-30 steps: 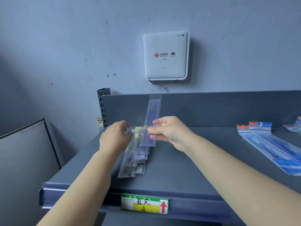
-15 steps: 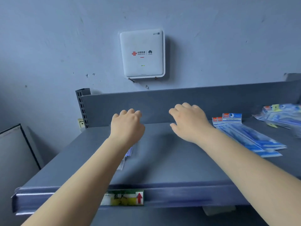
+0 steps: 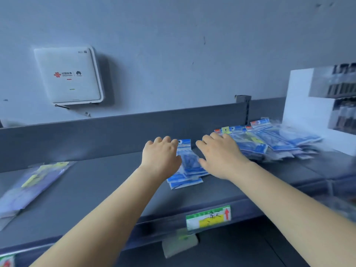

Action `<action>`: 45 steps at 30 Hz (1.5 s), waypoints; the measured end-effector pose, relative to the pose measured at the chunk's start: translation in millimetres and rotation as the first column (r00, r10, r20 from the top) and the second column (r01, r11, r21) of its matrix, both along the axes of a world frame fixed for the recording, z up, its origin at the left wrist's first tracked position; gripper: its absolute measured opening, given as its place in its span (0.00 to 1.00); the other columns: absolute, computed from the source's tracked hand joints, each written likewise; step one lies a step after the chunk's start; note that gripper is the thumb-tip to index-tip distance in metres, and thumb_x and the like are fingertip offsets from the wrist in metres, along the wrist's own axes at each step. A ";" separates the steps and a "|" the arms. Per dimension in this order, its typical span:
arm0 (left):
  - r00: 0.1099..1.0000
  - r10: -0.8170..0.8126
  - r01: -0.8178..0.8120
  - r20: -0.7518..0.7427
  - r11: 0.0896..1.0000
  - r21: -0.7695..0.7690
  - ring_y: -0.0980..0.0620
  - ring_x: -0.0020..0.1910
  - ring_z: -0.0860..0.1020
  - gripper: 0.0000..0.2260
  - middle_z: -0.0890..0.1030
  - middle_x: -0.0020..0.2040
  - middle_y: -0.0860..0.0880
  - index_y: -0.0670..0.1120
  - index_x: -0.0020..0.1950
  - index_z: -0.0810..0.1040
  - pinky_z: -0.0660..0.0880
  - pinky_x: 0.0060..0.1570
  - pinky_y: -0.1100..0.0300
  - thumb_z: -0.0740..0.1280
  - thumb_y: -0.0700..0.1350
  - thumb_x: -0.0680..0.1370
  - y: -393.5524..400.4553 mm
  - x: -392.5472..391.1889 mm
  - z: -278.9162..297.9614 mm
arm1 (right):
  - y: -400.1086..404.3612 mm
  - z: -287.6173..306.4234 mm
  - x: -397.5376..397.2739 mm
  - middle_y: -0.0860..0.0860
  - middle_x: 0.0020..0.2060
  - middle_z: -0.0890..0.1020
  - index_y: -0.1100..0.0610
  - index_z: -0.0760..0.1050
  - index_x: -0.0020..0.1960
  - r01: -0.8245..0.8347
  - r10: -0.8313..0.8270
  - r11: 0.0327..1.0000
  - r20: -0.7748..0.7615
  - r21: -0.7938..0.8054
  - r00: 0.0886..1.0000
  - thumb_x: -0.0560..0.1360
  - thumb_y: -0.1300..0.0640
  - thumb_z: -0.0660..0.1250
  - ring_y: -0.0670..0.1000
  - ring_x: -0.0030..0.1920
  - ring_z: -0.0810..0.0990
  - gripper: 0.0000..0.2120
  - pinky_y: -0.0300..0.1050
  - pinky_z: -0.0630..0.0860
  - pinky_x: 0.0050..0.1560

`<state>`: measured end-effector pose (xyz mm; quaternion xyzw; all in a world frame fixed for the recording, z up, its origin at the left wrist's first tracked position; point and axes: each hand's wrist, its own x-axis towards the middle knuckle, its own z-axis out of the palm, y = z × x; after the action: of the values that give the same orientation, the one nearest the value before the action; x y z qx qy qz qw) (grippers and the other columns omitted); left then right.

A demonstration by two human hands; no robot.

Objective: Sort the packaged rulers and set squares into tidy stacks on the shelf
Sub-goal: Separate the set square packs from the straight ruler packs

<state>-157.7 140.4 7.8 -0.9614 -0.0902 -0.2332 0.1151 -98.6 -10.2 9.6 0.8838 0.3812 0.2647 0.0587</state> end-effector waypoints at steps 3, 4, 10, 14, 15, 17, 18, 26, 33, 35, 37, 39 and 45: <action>0.999 -0.031 0.031 -0.030 0.999 -0.014 0.47 0.61 0.71 0.18 0.73 0.62 0.50 0.48 0.67 0.68 0.66 0.57 0.56 0.56 0.53 0.80 -50.6 24.9 -4.8 | -53.4 -5.1 20.0 0.51 0.63 0.71 0.55 0.65 0.67 0.038 -0.037 0.999 -0.023 0.016 0.999 0.79 0.46 0.55 0.54 0.65 0.67 0.20 0.50 0.64 0.60; 0.998 -0.038 0.037 -0.042 0.999 -0.026 0.47 0.62 0.70 0.17 0.73 0.62 0.50 0.48 0.66 0.69 0.65 0.58 0.56 0.56 0.53 0.79 -65.7 32.6 -6.6 | -69.9 -7.1 25.9 0.51 0.62 0.72 0.55 0.65 0.66 0.051 -0.050 0.999 -0.036 0.021 0.998 0.79 0.46 0.55 0.54 0.64 0.67 0.20 0.50 0.65 0.60; 0.992 -0.082 0.071 -0.093 0.991 -0.114 0.47 0.64 0.69 0.18 0.72 0.64 0.49 0.48 0.66 0.69 0.66 0.59 0.54 0.57 0.54 0.79 -127.3 74.0 -13.5 | -147.5 -18.2 60.3 0.49 0.61 0.72 0.53 0.66 0.65 0.128 -0.121 0.990 -0.121 0.051 0.985 0.78 0.44 0.55 0.53 0.64 0.68 0.19 0.48 0.65 0.60; 0.983 -0.111 0.087 -0.148 0.984 -0.156 0.47 0.66 0.68 0.19 0.72 0.65 0.49 0.48 0.68 0.68 0.65 0.61 0.53 0.56 0.54 0.80 -142.8 99.3 -15.3 | -173.4 -21.6 84.0 0.48 0.63 0.72 0.51 0.65 0.68 0.162 -0.134 0.980 -0.211 0.118 0.968 0.78 0.44 0.54 0.52 0.65 0.67 0.21 0.48 0.66 0.60; 0.979 -0.116 0.089 -0.168 0.983 -0.158 0.47 0.67 0.68 0.20 0.71 0.66 0.49 0.48 0.69 0.67 0.65 0.62 0.53 0.56 0.55 0.80 -143.9 105.8 -16.2 | -176.3 -21.9 89.6 0.47 0.63 0.72 0.50 0.64 0.68 0.169 -0.132 0.975 -0.238 0.141 0.962 0.78 0.44 0.55 0.51 0.65 0.67 0.21 0.48 0.67 0.60; 0.970 -0.135 0.105 -0.201 0.982 -0.154 0.47 0.67 0.67 0.22 0.70 0.69 0.50 0.49 0.71 0.65 0.64 0.64 0.52 0.54 0.56 0.80 -145.0 118.5 -17.2 | -178.6 -21.6 101.1 0.47 0.64 0.72 0.50 0.66 0.68 0.183 -0.124 0.965 -0.288 0.187 0.950 0.78 0.44 0.56 0.51 0.66 0.68 0.21 0.47 0.67 0.61; 0.966 -0.153 0.121 -0.209 0.980 -0.158 0.47 0.68 0.66 0.22 0.69 0.70 0.50 0.49 0.72 0.64 0.63 0.65 0.52 0.53 0.57 0.81 -145.7 125.1 -17.3 | -178.8 -21.3 106.8 0.47 0.64 0.72 0.50 0.67 0.66 0.189 -0.118 0.959 -0.310 0.210 0.943 0.78 0.44 0.57 0.51 0.65 0.68 0.20 0.47 0.67 0.60; 0.885 -0.371 0.302 -0.281 0.917 -0.261 0.54 0.74 0.57 0.21 0.60 0.75 0.58 0.58 0.74 0.61 0.56 0.72 0.52 0.49 0.57 0.82 -137.5 157.5 -30.7 | -172.3 -14.2 152.4 0.47 0.63 0.75 0.51 0.71 0.64 0.238 -0.074 0.908 -0.427 0.344 0.901 0.77 0.47 0.61 0.50 0.63 0.71 0.18 0.48 0.71 0.60; 0.797 -0.579 0.430 -0.172 0.745 -0.511 0.62 0.70 0.65 0.15 0.70 0.70 0.58 0.54 0.64 0.77 0.65 0.67 0.62 0.61 0.53 0.79 -115.9 156.0 -28.2 | -167.4 -18.1 179.2 0.47 0.63 0.75 0.51 0.72 0.63 0.257 -0.044 0.884 -0.477 0.392 0.878 0.76 0.51 0.63 0.49 0.62 0.73 0.16 0.47 0.71 0.59; 0.800 -0.580 0.396 -0.155 0.704 -0.590 0.61 0.67 0.70 0.12 0.74 0.67 0.57 0.51 0.57 0.81 0.68 0.64 0.63 0.64 0.52 0.78 -112.3 153.5 -27.6 | -164.7 -19.5 183.0 0.47 0.63 0.75 0.52 0.73 0.62 0.235 -0.019 0.894 -0.492 0.381 0.870 0.76 0.52 0.64 0.49 0.62 0.73 0.15 0.46 0.71 0.60; 0.847 -0.523 0.369 -0.096 0.708 -0.602 0.59 0.60 0.75 0.10 0.79 0.61 0.57 0.50 0.48 0.84 0.71 0.61 0.59 0.66 0.54 0.76 -111.8 150.1 -26.5 | -159.3 -17.7 184.4 0.48 0.62 0.76 0.52 0.73 0.62 0.194 0.017 0.906 -0.491 0.375 0.871 0.76 0.52 0.64 0.50 0.62 0.73 0.15 0.46 0.70 0.61; 0.953 -0.304 0.261 0.011 0.800 -0.540 0.55 0.53 0.77 0.09 0.81 0.52 0.56 0.51 0.44 0.82 0.73 0.52 0.57 0.67 0.55 0.75 -112.5 144.8 -22.6 | -152.2 -14.7 183.1 0.48 0.62 0.76 0.52 0.74 0.62 0.144 0.069 0.914 -0.495 0.380 0.866 0.75 0.51 0.64 0.50 0.62 0.73 0.16 0.47 0.70 0.61; 0.937 0.291 -0.348 -0.196 0.836 -0.425 0.49 0.36 0.74 0.26 0.73 0.32 0.50 0.46 0.31 0.68 0.66 0.36 0.59 0.57 0.68 0.73 -116.6 142.5 -23.6 | -135.4 -13.2 172.4 0.48 0.61 0.76 0.51 0.73 0.62 0.005 0.117 0.973 -0.513 0.230 0.850 0.76 0.48 0.62 0.51 0.60 0.73 0.17 0.46 0.70 0.60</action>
<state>-15.2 23.9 -15.7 -0.9453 -0.2939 -0.1235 -0.0693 73.8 -145.6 -3.6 0.9117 0.3764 0.0568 -0.1543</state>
